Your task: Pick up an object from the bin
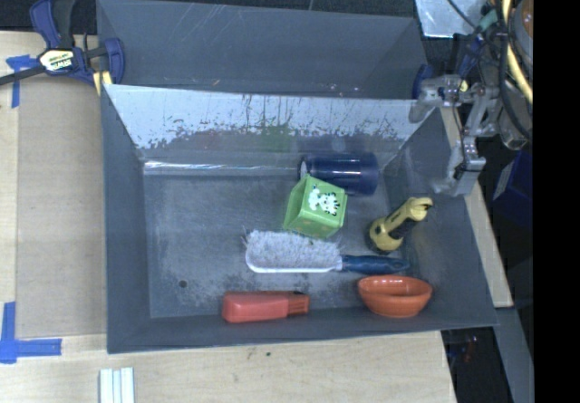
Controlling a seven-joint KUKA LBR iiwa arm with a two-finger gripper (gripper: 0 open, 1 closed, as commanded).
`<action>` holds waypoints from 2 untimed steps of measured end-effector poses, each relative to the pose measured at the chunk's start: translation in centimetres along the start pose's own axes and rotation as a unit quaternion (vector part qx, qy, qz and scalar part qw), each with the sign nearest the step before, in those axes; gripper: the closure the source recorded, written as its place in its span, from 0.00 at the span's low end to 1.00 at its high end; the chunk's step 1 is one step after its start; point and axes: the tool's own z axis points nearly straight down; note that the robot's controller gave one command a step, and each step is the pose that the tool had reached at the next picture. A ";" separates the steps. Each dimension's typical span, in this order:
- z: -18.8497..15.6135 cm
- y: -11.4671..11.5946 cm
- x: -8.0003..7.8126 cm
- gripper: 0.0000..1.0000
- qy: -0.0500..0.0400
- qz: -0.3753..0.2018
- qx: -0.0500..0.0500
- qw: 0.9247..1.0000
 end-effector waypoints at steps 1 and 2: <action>-2.1 2.2 -2.5 0.00 -0.002 -0.028 0.000 1.000; 2.2 3.8 -1.4 0.00 -0.001 -0.027 -0.002 1.000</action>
Offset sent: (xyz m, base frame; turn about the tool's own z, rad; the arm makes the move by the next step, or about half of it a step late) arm 0.0131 0.0385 -0.0229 -0.0527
